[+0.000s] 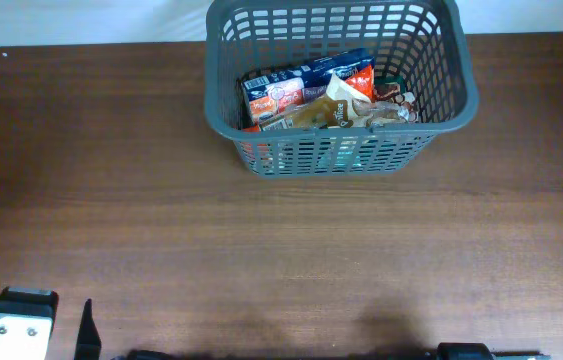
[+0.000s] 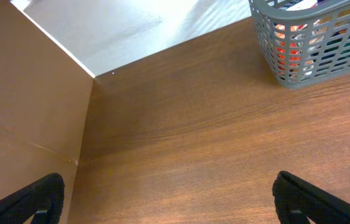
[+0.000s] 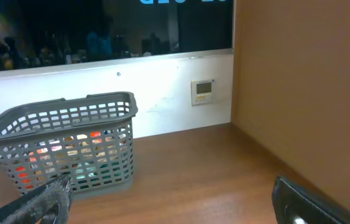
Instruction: Pack container
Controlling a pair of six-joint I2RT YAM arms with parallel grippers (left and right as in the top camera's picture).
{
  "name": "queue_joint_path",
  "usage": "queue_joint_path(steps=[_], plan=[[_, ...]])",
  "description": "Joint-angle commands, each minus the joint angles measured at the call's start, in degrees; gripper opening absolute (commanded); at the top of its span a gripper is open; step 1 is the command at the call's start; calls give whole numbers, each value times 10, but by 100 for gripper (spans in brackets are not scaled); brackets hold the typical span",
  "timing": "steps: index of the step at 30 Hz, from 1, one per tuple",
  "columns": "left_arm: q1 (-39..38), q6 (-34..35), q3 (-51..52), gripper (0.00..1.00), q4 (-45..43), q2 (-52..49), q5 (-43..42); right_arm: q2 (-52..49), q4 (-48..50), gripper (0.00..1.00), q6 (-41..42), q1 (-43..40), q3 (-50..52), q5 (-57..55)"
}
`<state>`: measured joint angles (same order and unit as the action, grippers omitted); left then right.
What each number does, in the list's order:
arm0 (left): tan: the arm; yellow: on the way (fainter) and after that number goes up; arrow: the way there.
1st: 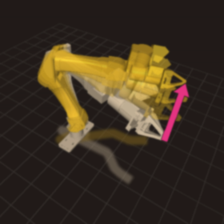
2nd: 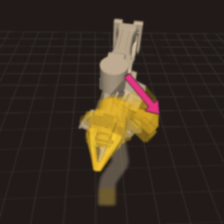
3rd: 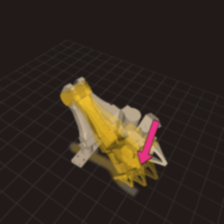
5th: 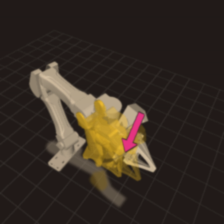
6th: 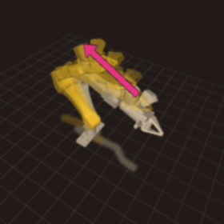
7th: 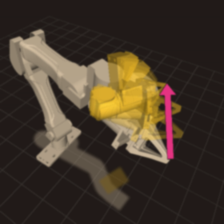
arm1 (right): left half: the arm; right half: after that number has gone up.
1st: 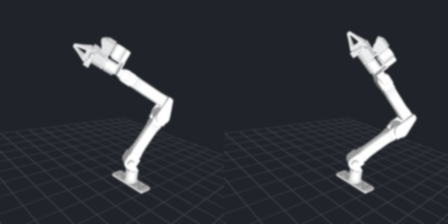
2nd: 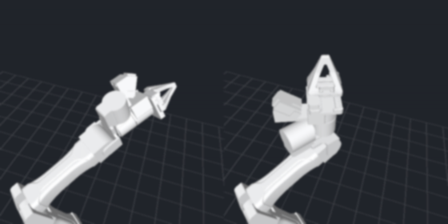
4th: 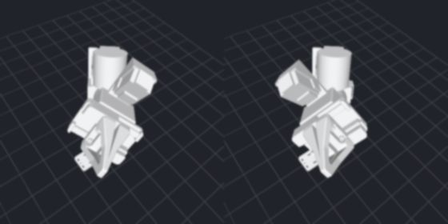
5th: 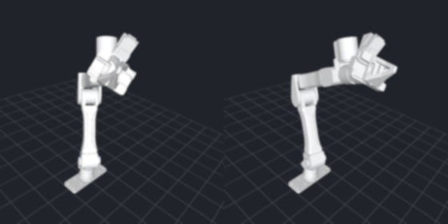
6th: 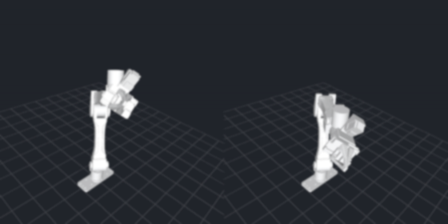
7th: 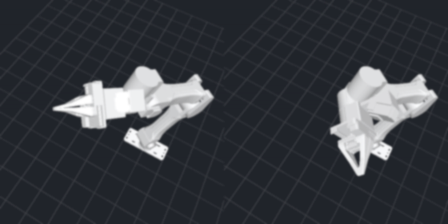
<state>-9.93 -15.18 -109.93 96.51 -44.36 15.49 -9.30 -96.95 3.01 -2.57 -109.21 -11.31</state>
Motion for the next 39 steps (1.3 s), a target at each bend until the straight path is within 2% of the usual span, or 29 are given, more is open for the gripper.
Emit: queue_joint_path(steps=[1, 7, 12, 14, 18, 20, 21, 27, 33, 36, 39], plan=[[3, 6, 2, 99, 2, 1, 6, 4, 3, 99, 2, 3, 3, -10], [3, 6, 2, 99, 2, 1, 6, 4, 91, 99, 19, 3, 22, -7], [3, 6, 2, 99, 1, 1, 6, 5, 168, 99, 19, 2, 107, 16], [3, 6, 2, 99, 2, 1, 6, 6, 227, 99, 19, 3, 158, 43], [3, 6, 2, 99, 1, 1, 6, 43, 415, 99, 19, 3, 315, 108], [3, 6, 2, 99, 1, 1, 6, 90, 562, 99, 19, 3, 455, 151], [3, 6, 2, 99, 1, 1, 6, 85, 603, 99, 19, 0, 483, 176], [3, 6, 2, 99, 1, 1, 6, 90, 770, 99, 19, -1, 655, 241], [3, 6, 2, 99, 1, 1, 6, 90, 1007, 99, 19, -1, 901, 263], [3, 6, 2, 99, 1, 1, 6, 90, 1109, 99, 19, -1, 991, 261], [3, 6, 2, 99, 1, 1, 6, 90, 1140, 99, 19, -1, 1035, 261]])
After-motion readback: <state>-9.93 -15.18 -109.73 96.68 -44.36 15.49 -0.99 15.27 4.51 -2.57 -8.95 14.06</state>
